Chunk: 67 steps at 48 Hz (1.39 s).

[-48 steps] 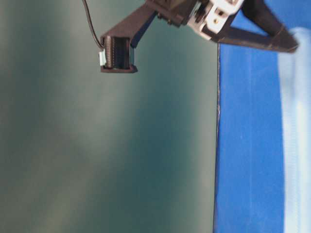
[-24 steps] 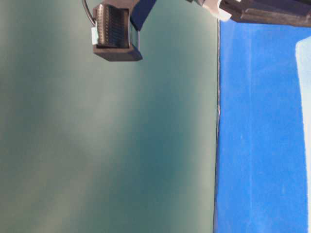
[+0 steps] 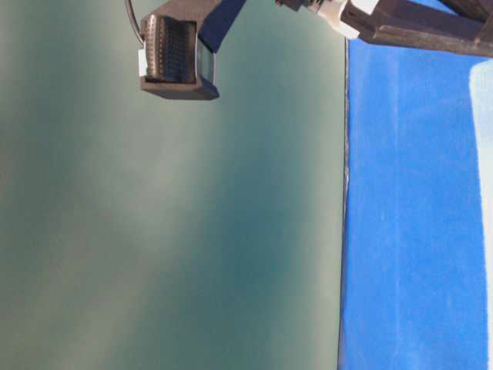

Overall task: Fold the light blue towel.
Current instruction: 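Pull both top corners down toward the bottom edge, folding in half, then open both grippers and lift away from the folded towel, then grasp the folded towel's left and right top corners with both grippers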

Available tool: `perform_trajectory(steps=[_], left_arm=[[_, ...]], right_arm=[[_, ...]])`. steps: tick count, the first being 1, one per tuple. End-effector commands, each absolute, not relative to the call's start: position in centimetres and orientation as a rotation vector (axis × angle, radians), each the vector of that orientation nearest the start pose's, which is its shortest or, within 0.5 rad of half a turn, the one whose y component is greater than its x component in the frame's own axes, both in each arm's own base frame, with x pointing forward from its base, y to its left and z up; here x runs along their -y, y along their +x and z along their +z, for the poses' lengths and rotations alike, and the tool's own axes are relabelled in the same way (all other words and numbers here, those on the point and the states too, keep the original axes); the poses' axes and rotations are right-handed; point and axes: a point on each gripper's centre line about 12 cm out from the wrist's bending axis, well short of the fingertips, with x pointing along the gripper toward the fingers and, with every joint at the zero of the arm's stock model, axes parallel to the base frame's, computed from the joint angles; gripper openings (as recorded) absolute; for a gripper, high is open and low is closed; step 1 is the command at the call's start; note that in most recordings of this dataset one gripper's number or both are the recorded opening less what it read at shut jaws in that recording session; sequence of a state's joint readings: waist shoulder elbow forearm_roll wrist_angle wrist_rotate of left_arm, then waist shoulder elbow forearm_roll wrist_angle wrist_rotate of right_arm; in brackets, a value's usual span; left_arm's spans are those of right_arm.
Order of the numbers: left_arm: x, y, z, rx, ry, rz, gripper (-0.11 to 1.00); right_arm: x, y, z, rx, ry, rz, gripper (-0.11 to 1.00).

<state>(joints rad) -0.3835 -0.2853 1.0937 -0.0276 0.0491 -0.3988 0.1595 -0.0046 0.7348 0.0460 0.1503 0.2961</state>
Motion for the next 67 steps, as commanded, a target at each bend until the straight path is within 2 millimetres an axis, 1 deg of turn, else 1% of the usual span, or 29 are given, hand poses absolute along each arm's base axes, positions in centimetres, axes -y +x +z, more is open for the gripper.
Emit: perform_trajectory(steps=[1,5,8,9,10,12,14,15,16,20,26,31,33,44,49,55,60,67], left_arm=[[9.8,24.3,13.3,-0.876,-0.240,-0.180,0.05],[9.7,24.3,13.4,-0.870,-0.241,-0.181,0.22],[9.7,24.2,13.7,-0.861,-0.243,-0.184,0.40],[9.7,24.2,13.8,-0.858,-0.244,-0.184,0.48],[9.7,24.2,14.0,-0.852,-0.241,-0.189,0.54],[9.7,24.1,14.3,-0.841,-0.240,-0.193,0.65],[9.6,24.1,14.5,-0.830,-0.239,-0.194,0.74],[9.4,24.1,14.7,-0.823,-0.240,-0.191,0.77],[9.2,24.1,14.9,-0.816,-0.241,-0.188,0.77],[8.1,24.1,15.1,-0.793,-0.236,-0.165,0.74],[6.1,24.5,15.0,-0.781,-0.227,-0.105,0.72],[4.5,24.9,14.7,-0.786,-0.215,-0.055,0.72],[4.0,25.0,14.3,-0.795,-0.209,-0.037,0.72],[1.6,25.2,12.3,-0.854,-0.190,0.040,0.72],[0.9,25.0,11.3,-0.876,-0.188,0.062,0.72],[0.3,24.5,10.0,-0.910,-0.192,0.087,0.72],[0.1,24.1,9.6,-0.926,-0.194,0.094,0.71],[0.1,24.0,9.6,-0.925,-0.193,0.095,0.69]], right_arm=[[-6.2,35.9,14.7,-0.855,0.255,0.019,0.30],[-6.5,36.0,14.8,-0.855,0.252,0.027,0.54],[-6.8,36.0,15.1,-0.853,0.248,0.037,0.66],[-6.9,36.0,15.3,-0.852,0.249,0.038,0.67],[-7.0,36.0,15.4,-0.852,0.246,0.042,0.67],[-7.1,36.0,15.9,-0.848,0.242,0.047,0.64],[-7.2,35.9,16.2,-0.845,0.239,0.050,0.62],[-7.1,35.9,16.5,-0.837,0.238,0.051,0.62],[-7.1,35.9,16.7,-0.832,0.233,0.054,0.62],[-6.5,35.9,17.3,-0.812,0.212,0.052,0.63],[-4.2,36.3,17.2,-0.805,0.211,-0.003,0.63],[-2.1,36.5,16.5,-0.819,0.221,-0.057,0.63],[-1.1,36.6,15.9,-0.831,0.220,-0.081,0.63],[1.9,37.0,13.2,-0.868,0.218,-0.150,0.63],[2.8,37.1,12.0,-0.878,0.223,-0.169,0.63],[3.2,37.1,11.0,-0.900,0.230,-0.182,0.63],[3.2,37.1,10.9,-0.905,0.229,-0.182,0.63],[3.2,37.0,10.9,-0.908,0.230,-0.183,0.63]])
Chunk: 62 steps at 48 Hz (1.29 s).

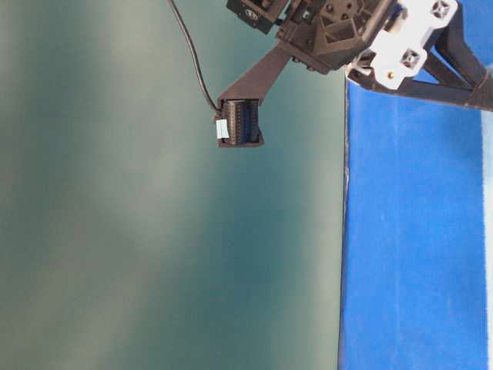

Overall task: Fold the light blue towel.
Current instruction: 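Grasp the folded towel's left and right top corners with both grippers, then lift the towel and swing the left gripper under toward the right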

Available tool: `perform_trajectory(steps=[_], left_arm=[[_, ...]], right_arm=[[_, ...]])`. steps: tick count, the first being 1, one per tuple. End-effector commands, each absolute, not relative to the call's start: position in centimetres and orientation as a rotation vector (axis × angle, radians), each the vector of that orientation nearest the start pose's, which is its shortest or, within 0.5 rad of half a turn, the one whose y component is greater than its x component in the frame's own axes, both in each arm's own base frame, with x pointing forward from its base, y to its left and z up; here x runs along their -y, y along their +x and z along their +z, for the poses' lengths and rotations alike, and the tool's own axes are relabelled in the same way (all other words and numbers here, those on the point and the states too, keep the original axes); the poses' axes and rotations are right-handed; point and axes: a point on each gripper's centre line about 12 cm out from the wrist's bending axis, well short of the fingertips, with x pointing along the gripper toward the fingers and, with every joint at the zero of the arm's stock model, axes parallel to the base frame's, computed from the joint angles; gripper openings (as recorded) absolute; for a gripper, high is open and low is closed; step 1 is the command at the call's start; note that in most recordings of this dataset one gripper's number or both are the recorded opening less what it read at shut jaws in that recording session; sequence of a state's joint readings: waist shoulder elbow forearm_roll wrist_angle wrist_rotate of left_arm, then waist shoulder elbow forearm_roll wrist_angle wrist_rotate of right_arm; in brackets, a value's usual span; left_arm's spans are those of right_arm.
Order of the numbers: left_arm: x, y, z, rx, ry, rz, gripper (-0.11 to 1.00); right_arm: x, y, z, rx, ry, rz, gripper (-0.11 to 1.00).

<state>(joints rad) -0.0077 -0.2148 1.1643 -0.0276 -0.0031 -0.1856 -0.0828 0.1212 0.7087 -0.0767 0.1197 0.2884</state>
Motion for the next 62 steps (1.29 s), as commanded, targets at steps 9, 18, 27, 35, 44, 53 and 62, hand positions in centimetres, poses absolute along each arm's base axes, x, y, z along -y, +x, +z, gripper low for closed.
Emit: perform_trajectory(steps=[9,18,27,35,44,53,62], left_arm=[[0.1,24.2,9.6,-0.931,-0.192,0.094,0.60],[0.1,23.9,9.3,-0.972,-0.190,0.097,0.21],[0.1,23.8,9.3,-0.982,-0.190,0.097,0.02],[0.1,24.2,9.9,-0.960,-0.192,0.096,0.02],[0.4,25.1,13.3,-0.885,-0.191,0.077,0.02],[0.7,25.2,18.1,-0.756,-0.199,0.052,0.02],[0.9,24.2,21.3,-0.632,-0.203,0.031,0.02]], right_arm=[[3.2,37.0,10.8,-0.909,0.227,-0.182,0.59],[3.2,36.9,10.6,-0.917,0.227,-0.183,0.17],[3.2,36.9,10.6,-0.917,0.226,-0.182,0.01],[3.2,36.9,11.1,-0.908,0.238,-0.188,0.01],[2.7,36.4,14.3,-0.871,0.232,-0.175,0.01],[1.8,35.5,18.3,-0.798,0.222,-0.150,0.01],[1.4,34.2,21.6,-0.740,0.219,-0.137,0.01]])
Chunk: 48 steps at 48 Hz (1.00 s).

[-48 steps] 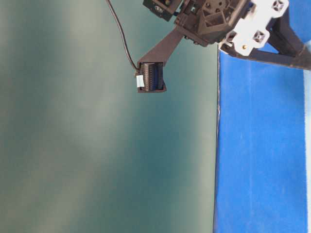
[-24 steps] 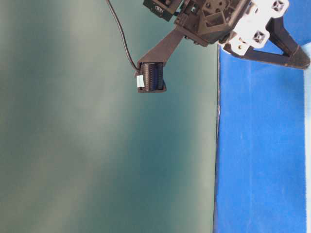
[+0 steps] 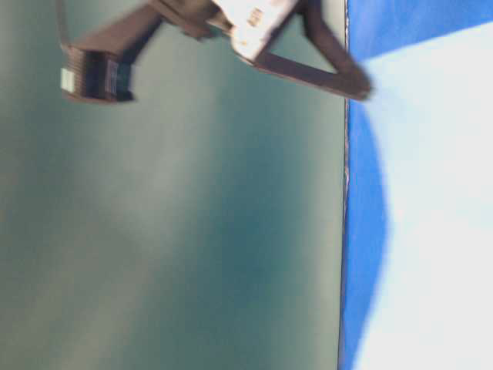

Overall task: Fold the light blue towel.
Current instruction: 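Lift the towel and swing the left gripper under toward the right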

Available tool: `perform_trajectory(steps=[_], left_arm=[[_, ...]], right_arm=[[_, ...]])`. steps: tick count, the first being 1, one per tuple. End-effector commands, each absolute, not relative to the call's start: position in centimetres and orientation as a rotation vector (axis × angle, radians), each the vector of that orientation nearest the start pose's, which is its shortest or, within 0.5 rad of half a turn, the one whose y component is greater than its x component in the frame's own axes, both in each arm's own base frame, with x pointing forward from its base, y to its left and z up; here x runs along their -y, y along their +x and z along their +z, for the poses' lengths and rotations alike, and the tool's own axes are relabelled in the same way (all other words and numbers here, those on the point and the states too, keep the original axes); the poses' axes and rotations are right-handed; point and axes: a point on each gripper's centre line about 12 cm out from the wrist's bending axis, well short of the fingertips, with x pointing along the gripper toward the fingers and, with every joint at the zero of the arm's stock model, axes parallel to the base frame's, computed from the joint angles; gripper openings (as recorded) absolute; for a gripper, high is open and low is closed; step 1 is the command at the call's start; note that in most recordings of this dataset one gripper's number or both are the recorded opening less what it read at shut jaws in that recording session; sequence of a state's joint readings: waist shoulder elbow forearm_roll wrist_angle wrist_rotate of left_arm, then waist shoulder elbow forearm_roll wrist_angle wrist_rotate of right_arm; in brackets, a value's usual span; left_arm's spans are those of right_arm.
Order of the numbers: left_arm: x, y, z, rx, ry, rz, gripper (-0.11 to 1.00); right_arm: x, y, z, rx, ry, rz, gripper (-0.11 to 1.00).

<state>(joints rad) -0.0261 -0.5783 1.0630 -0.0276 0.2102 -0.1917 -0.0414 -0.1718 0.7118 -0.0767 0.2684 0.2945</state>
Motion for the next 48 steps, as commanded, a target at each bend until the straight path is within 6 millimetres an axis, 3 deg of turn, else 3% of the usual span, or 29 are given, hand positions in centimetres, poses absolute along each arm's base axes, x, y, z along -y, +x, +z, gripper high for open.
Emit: perform_trajectory(steps=[1,11,30,40,48], left_arm=[[0.9,24.1,21.5,-0.623,-0.202,0.029,0.02],[1.1,23.3,22.3,-0.566,-0.199,0.014,0.02],[1.4,23.4,22.8,-0.520,-0.191,-0.008,0.02],[3.3,24.6,23.5,-0.435,-0.176,-0.088,0.02],[4.8,26.8,23.4,-0.403,-0.146,-0.137,0.02]], right_arm=[[1.4,34.0,21.9,-0.731,0.219,-0.136,0.01],[1.4,32.9,23.4,-0.682,0.218,-0.130,0.01],[1.8,33.1,23.7,-0.651,0.219,-0.135,0.01],[4.7,33.2,24.1,-0.603,0.211,-0.206,0.01],[7.7,33.0,24.4,-0.587,0.190,-0.282,0.01]])
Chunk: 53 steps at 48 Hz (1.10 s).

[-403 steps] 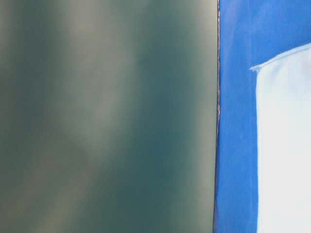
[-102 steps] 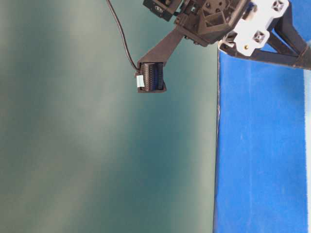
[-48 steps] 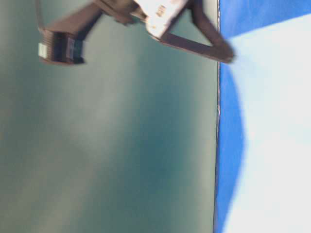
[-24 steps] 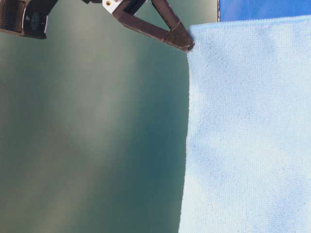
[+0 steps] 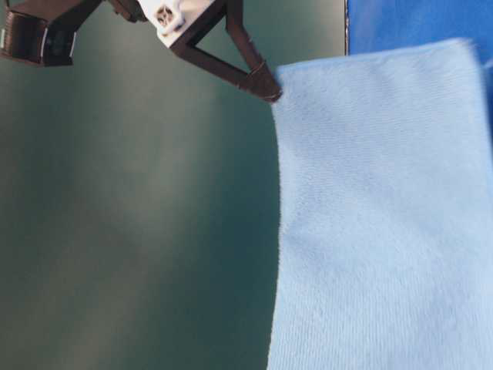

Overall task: Fold the light blue towel.
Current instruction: 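Lift the towel and swing the left gripper under toward the right, then lay the towel down vertically, folding it into a long strip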

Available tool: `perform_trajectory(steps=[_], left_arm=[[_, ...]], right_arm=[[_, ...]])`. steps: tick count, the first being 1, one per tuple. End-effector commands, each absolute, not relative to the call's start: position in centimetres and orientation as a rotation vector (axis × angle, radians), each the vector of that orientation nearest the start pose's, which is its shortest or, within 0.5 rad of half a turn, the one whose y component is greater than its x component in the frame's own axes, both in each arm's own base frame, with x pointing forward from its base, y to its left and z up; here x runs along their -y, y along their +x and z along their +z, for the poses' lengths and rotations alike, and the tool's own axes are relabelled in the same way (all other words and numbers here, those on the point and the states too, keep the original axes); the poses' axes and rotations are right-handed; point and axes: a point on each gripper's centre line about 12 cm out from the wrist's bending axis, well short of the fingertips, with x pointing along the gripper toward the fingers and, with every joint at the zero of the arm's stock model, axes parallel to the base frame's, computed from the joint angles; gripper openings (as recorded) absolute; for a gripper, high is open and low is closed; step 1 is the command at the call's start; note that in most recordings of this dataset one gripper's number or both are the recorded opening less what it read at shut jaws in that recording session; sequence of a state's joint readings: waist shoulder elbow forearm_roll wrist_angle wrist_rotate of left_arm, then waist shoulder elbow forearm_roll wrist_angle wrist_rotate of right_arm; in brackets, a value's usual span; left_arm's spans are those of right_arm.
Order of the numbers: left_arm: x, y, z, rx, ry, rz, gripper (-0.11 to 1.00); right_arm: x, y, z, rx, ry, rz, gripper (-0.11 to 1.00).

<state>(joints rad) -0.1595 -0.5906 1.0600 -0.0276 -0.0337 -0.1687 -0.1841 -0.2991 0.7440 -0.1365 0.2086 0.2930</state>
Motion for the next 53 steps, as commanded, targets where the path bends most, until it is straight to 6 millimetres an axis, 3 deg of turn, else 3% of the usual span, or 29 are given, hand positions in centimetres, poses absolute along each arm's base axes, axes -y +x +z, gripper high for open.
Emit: perform_trajectory(steps=[1,15,32,40,53], left_arm=[[5.0,27.3,23.4,-0.402,-0.139,-0.143,0.02],[8.0,33.7,24.1,-0.360,0.008,-0.222,0.02],[10.5,41.2,25.8,-0.295,0.098,-0.253,0.02],[10.9,43.0,25.4,-0.295,0.129,-0.258,0.02],[11.0,43.2,25.0,-0.304,0.133,-0.259,0.02]], right_arm=[[8.0,33.0,24.4,-0.587,0.186,-0.290,0.01],[12.4,33.6,25.0,-0.574,0.139,-0.388,0.01],[16.3,35.6,25.7,-0.550,0.054,-0.440,0.01],[16.8,36.1,25.7,-0.548,0.049,-0.446,0.01],[16.8,35.7,25.6,-0.553,0.049,-0.449,0.01]])
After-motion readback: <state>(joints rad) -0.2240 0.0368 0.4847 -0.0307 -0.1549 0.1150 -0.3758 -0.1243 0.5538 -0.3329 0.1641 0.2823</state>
